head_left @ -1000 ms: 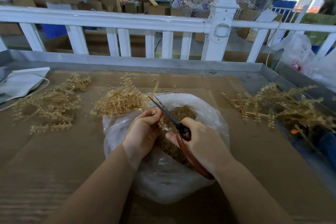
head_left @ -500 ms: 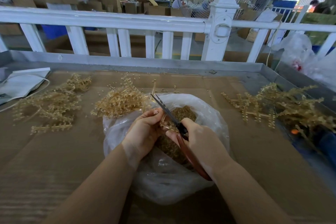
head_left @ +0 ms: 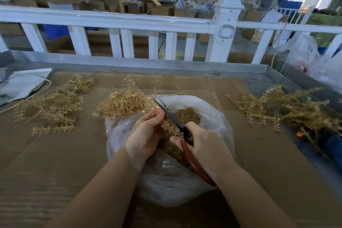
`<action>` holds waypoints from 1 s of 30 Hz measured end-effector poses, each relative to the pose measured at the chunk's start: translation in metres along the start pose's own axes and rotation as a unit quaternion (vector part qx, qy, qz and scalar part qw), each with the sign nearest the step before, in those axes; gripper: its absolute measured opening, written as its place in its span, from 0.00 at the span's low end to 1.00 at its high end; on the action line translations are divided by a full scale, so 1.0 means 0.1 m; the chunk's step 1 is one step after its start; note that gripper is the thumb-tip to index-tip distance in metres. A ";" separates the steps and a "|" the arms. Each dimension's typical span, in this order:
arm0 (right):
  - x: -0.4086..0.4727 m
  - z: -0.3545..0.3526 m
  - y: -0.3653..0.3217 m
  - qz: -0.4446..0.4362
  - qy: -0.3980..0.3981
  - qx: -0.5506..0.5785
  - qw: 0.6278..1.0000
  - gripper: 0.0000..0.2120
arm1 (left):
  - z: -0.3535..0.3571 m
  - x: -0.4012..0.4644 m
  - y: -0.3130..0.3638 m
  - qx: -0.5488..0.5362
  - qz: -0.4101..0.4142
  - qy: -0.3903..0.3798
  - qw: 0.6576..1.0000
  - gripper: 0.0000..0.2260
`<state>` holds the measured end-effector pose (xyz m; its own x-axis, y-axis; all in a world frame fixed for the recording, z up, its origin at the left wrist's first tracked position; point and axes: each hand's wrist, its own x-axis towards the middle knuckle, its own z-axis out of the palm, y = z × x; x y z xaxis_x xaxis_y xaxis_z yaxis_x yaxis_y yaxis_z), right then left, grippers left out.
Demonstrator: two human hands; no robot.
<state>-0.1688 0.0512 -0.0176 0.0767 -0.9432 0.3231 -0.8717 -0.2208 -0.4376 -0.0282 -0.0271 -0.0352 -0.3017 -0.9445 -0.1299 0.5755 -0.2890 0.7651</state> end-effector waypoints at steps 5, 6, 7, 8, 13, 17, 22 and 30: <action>0.03 0.00 0.02 0.008 -0.020 0.003 1.000 0.18 | 0.02 0.00 0.01 0.005 -0.002 -0.009 1.000 0.05; 0.04 0.00 0.02 0.007 -0.022 0.002 1.000 0.18 | 0.02 0.00 0.00 0.005 -0.003 -0.009 1.000 0.04; 0.04 0.00 0.03 0.006 -0.024 -0.001 1.000 0.18 | 0.02 0.00 0.01 0.007 -0.004 -0.008 1.000 0.03; 0.05 0.00 0.03 0.006 -0.025 -0.002 1.000 0.19 | 0.01 0.00 0.01 0.011 -0.005 -0.007 1.000 0.03; 0.04 -0.04 0.06 0.002 -0.026 0.001 1.000 0.18 | 0.02 -0.01 0.02 0.027 -0.005 0.012 1.000 0.03; 0.03 -0.08 0.08 -0.005 -0.027 -0.002 1.000 0.17 | 0.03 -0.01 0.01 0.024 -0.005 0.031 0.999 0.03; 0.01 -0.10 0.07 -0.006 -0.026 -0.002 1.000 0.17 | 0.03 -0.02 0.01 0.032 -0.001 0.028 0.999 0.03; -0.01 -0.10 0.04 0.008 -0.038 0.026 0.999 0.16 | 0.05 -0.04 0.02 0.037 -0.007 0.020 0.999 0.05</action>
<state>-0.1768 0.0533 -0.0114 0.1015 -0.9627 0.2510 -0.8465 -0.2161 -0.4865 -0.0293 -0.0232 -0.0301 -0.2776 -0.9464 -0.1648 0.5138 -0.2912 0.8069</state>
